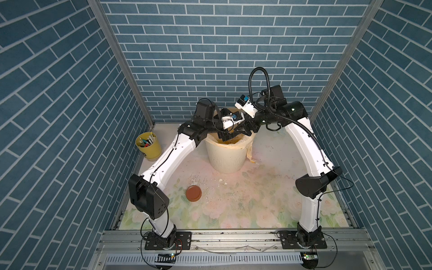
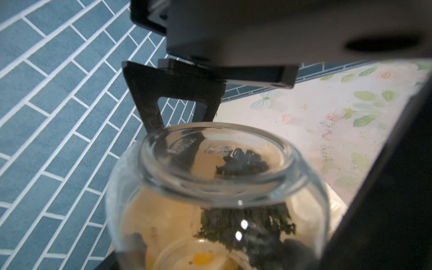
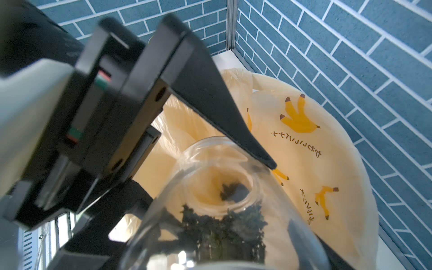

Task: Empty moldy tea leaves from jars
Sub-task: Pour the moldy tea leaves from the jar into the trash bin.

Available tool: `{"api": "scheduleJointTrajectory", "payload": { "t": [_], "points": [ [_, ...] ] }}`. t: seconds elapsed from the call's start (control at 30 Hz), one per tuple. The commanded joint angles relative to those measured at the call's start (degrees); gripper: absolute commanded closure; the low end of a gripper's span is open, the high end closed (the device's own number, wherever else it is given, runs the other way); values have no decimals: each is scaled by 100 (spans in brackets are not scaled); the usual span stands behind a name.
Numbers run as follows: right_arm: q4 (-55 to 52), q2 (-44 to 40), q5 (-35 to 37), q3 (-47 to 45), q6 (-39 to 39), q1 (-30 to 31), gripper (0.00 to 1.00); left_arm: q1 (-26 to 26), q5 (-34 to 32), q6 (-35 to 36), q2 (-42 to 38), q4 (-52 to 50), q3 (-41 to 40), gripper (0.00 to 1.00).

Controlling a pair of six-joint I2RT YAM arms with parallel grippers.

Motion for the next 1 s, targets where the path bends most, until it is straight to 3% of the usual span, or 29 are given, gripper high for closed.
{"api": "scheduleJointTrajectory", "payload": {
  "t": [0.0,0.37,0.47,0.53,0.63,0.8,0.97],
  "points": [
    [423,-611,-339,-205,411,-34,3,205,-22,-330,-174,399,-121,100],
    [1111,-1223,-627,-1363,474,-257,1,244,-10,-707,-340,898,-329,100],
    [1412,-1574,-596,-1824,595,-401,1,395,122,-1464,-368,1689,-488,100],
    [1510,-1758,-466,-2067,656,-481,1,527,271,-2381,-424,2730,-759,100],
    [1444,-1868,-350,-2240,635,-556,1,566,182,-3209,-530,3839,-1108,100],
    [1713,-2207,-306,-2925,748,-643,1,555,40,-4163,-617,4548,-1429,100],
    [1872,-2451,-264,-3375,847,-696,1,546,66,-4561,-790,4744,-1900,100]
  ]
}}
